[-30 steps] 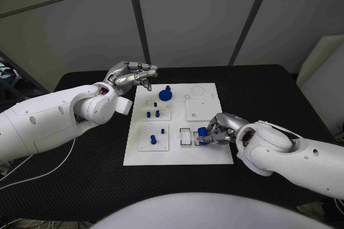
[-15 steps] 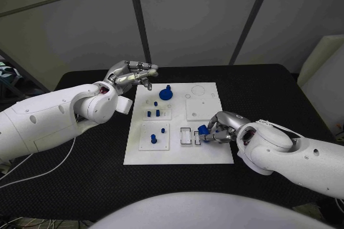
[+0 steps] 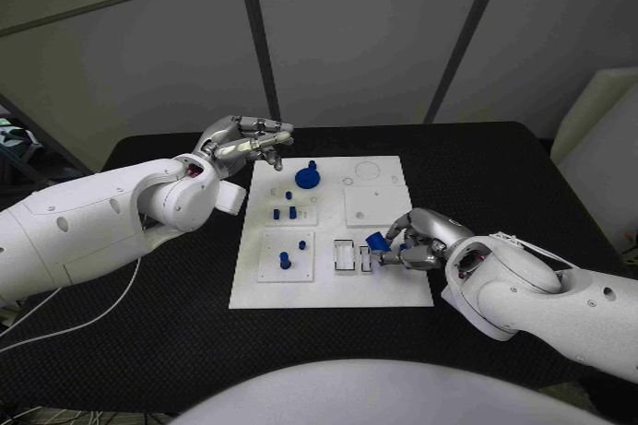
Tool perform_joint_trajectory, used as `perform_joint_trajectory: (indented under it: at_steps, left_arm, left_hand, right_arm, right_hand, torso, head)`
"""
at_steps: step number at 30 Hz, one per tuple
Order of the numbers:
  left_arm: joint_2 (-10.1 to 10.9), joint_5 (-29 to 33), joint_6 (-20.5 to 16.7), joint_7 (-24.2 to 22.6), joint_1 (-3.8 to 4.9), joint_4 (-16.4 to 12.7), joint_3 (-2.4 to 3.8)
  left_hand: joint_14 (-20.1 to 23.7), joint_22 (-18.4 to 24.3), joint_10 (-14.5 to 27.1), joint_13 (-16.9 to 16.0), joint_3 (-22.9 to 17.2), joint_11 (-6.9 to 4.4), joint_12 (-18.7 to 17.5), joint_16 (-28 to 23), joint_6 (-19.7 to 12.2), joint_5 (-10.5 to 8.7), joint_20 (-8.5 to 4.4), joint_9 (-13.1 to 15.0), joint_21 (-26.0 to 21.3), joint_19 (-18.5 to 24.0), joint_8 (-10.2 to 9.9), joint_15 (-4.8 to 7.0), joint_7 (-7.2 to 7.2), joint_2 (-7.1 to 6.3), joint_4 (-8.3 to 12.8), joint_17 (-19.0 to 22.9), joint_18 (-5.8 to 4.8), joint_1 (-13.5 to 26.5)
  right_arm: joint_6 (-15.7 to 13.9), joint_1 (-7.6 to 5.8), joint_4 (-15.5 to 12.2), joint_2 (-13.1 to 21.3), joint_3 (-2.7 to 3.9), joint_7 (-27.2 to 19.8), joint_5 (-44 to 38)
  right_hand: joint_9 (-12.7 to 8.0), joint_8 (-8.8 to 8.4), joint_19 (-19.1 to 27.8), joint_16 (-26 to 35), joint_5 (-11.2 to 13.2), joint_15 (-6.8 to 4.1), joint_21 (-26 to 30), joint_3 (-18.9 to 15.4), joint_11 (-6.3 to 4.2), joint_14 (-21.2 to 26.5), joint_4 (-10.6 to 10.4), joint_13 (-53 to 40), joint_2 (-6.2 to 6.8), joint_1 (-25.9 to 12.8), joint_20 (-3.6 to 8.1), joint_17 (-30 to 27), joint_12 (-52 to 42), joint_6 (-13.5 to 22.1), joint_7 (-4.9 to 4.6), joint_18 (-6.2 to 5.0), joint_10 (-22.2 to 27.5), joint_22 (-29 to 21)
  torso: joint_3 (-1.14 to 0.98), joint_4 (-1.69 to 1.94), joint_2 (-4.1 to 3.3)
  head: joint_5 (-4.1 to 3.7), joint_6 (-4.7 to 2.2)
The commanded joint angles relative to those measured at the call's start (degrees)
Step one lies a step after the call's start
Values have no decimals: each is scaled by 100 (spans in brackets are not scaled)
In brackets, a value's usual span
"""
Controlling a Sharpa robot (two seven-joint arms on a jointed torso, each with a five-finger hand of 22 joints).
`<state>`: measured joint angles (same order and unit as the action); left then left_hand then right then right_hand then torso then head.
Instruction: Assemble the parts on the task board
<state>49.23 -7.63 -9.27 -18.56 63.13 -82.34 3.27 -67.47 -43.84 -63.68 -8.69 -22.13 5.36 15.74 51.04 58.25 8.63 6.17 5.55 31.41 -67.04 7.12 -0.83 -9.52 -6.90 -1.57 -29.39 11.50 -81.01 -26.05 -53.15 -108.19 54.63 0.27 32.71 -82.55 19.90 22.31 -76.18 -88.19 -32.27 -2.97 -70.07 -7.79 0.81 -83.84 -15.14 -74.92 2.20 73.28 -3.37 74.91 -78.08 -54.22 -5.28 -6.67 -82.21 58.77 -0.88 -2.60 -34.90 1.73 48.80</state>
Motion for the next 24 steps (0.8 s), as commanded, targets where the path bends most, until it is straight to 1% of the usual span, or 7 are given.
perform_joint_trajectory:
  at_steps: [1,4,6,11,17,18,24]
  left_arm:
    - [-5,-12,85,-4,7,-3,3]
    - [-5,-12,91,-1,7,-3,3]
    - [-7,-12,94,1,7,-3,3]
    - [-27,-12,99,2,6,-2,3]
    - [-38,-12,102,2,6,-10,3]
    - [-38,-12,102,2,7,-11,3]
    - [-28,-12,99,3,7,-25,3]
  left_hand:
    - [43,-9,44,-6,9,2,34,33,20,-9,9,-6,-29,-1,12,0,1,1,24,9,-106,-30]
    - [43,-9,44,-6,9,2,34,33,20,-9,9,-6,-29,-1,12,0,1,1,24,9,-106,-30]
    - [43,-9,44,-6,9,2,34,33,20,-9,9,-6,-29,-1,12,0,1,1,24,9,-106,-30]
    - [43,-9,44,-6,9,2,34,33,20,-9,9,-6,-29,-1,12,0,1,1,24,9,-106,-30]
    - [43,-9,44,-6,9,2,34,33,20,-9,9,-6,-29,-1,12,0,1,1,24,9,-106,-30]
    - [43,-9,44,-6,9,2,34,33,20,-9,9,-6,-29,-1,12,0,1,1,24,9,-106,-30]
    - [43,-9,44,-6,9,2,34,33,20,-9,9,-6,-29,-1,12,0,1,1,24,9,-106,-30]
  right_arm:
    - [-610,-9,-69,18,5,-153,345]
    - [-751,-10,-113,36,8,-203,372]
    - [-719,-10,-130,39,10,-211,382]
    - [-250,-12,-47,-100,12,-183,494]
    - [119,-14,80,-319,14,-139,558]
    - [206,-14,118,-381,15,-121,560]
    - [347,-14,225,-532,17,-48,515]
  right_hand:
    - [13,46,-35,-37,-36,-24,-36,-9,-26,-538,-31,-316,-75,-28,28,1131,-14,-94,30,69,-17,20]
    - [20,56,-50,-37,-45,-29,-57,-11,-31,-538,-47,-316,-91,-36,32,1131,-12,-106,37,75,-19,53]
    - [23,60,-56,-38,-49,-31,-65,-13,-34,-539,-52,-314,-95,-38,34,1134,-8,-112,40,77,-18,64]
    - [37,59,-47,-18,23,-36,-54,-81,-35,-529,-128,-259,-100,-143,42,1087,62,-93,38,75,17,48]
    - [60,74,-39,-10,142,-39,-46,-137,-39,-525,-142,-247,-128,-220,46,1069,89,-95,45,74,22,41]
    - [67,79,-38,-9,161,-40,-44,-150,-41,-525,-143,-246,-133,-238,47,1068,93,-98,48,73,22,39]
    - [129,139,-33,-1,289,-57,-39,-257,-62,-522,-147,-226,-163,-384,58,1053,135,-149,78,72,30,37]
  torso:
    - [2,1,-13]
    - [3,-5,-8]
    - [2,-9,-8]
    - [11,4,-10]
    - [4,19,-18]
    - [1,30,-20]
    - [5,11,-24]
  head:
    - [8,-24]
    - [13,-34]
    - [18,-40]
    - [18,-28]
    - [27,-21]
    - [32,-16]
    - [68,3]
